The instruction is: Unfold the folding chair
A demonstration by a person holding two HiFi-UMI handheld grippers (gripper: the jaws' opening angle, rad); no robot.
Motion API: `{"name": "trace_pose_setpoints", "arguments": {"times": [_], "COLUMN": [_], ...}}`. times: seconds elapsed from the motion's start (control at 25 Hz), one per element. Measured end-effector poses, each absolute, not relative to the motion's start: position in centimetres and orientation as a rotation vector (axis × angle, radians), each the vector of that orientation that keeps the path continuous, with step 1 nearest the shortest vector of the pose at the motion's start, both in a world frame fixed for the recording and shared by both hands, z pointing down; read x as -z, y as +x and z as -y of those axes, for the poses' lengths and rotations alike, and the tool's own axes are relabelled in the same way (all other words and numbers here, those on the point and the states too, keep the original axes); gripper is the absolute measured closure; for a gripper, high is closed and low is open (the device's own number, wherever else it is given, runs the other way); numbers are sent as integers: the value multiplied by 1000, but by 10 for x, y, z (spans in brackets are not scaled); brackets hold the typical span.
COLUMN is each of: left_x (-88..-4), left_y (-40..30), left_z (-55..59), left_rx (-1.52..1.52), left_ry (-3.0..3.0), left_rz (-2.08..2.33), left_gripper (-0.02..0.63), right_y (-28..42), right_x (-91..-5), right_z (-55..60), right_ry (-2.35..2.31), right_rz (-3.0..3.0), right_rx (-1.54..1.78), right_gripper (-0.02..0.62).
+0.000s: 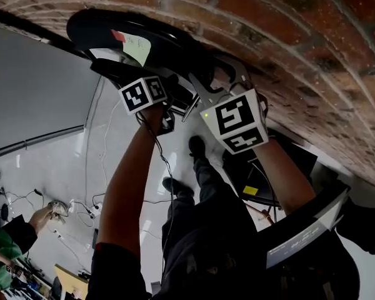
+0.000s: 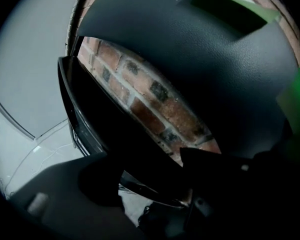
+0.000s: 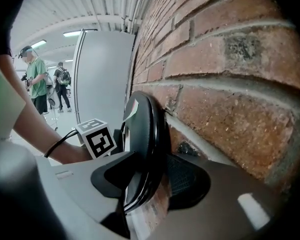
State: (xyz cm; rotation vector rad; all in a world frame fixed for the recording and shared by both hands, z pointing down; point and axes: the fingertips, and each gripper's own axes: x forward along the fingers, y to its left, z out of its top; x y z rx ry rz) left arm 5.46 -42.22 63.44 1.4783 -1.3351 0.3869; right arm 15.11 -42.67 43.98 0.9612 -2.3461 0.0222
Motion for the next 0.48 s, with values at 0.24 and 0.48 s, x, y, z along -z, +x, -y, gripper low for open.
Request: {"name": "trace_pose_setpoints", "arguments": {"times": [0.24, 0.48], "left_x": [-631, -630], "left_y": [51, 52], "left_z": [422, 421], "left_rx": [-389, -391], "left_ry": [1481, 1482], "left_rz": [1372, 1369], "left_gripper": [261, 262], "right_y": [149, 150], "right_x": [-442, -443], "right_z": [427, 427], "right_ry": [962, 962], "right_rz": [2348, 2339], "right_rx": [-43, -38], "right_gripper": [405, 405]}}
